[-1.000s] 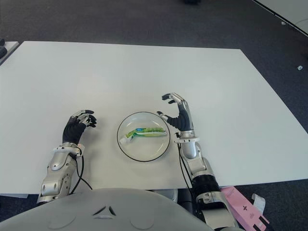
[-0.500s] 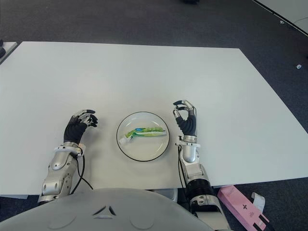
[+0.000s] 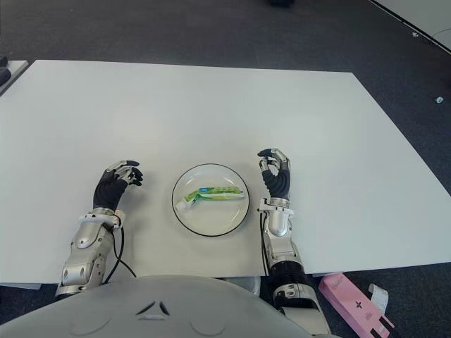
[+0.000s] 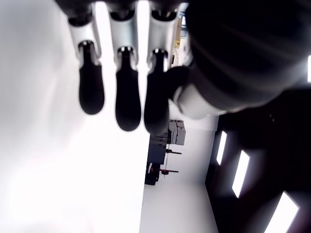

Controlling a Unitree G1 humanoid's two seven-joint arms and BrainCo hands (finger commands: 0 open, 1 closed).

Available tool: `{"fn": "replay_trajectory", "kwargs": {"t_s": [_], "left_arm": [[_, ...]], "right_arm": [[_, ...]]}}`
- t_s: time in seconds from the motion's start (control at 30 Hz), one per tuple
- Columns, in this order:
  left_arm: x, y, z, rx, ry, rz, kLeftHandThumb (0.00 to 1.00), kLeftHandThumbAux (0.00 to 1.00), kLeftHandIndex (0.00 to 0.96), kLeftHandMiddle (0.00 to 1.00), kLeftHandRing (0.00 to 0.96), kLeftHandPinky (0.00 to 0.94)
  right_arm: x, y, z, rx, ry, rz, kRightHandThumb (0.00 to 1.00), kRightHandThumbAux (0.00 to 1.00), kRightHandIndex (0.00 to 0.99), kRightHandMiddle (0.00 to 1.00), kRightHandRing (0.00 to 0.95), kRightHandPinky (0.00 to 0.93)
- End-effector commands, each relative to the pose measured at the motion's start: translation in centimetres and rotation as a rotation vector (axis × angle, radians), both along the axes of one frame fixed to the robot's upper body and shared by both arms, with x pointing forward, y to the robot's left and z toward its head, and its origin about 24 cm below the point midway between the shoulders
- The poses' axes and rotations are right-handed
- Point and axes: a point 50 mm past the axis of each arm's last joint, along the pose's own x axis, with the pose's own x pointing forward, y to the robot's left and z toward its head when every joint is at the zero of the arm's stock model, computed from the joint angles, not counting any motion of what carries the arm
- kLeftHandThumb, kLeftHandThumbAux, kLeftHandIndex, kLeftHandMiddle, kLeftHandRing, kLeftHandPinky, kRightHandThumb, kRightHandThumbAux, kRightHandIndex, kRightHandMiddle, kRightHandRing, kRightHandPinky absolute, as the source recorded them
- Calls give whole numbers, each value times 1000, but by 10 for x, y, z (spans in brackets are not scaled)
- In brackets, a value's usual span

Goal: Put the toothpaste on the table into the plate.

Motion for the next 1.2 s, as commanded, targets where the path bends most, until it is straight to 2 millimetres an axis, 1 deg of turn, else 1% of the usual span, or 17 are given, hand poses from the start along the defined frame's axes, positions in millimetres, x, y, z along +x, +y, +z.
{"fn": "replay_trajectory", "kwargs": {"t_s": [0.03, 0.2, 0.47, 0.83, 1.0, 1.2], "left_arm": [[2, 0, -2, -1, -8, -22, 703, 724, 430, 578, 577, 555], [2, 1, -2, -3, -11, -26, 703, 724, 430, 582, 579, 558], [1, 0, -3, -12, -8, -12, 704, 723, 430, 585, 581, 554], [0, 2, -4, -18, -15, -24, 705, 723, 430, 586, 575, 549], [0, 2, -5, -13, -5, -19, 705, 722, 431, 587, 575, 549], [0, 2, -5, -6, -1, -11, 706, 722, 431, 588, 576, 546]], "right_arm": [[-3, -4, -14, 37, 88, 6, 708, 731, 431, 493, 466, 482], [-3, -4, -18, 63, 107, 25, 708, 732, 431, 497, 478, 504], [-5, -6, -29, 94, 152, 35, 710, 733, 428, 492, 491, 506], [-7, -6, -33, 113, 183, 62, 714, 731, 430, 489, 488, 499], [-8, -6, -35, 111, 223, 90, 714, 730, 429, 483, 479, 473], [-8, -6, -35, 103, 274, 115, 714, 731, 427, 479, 475, 480]]}}
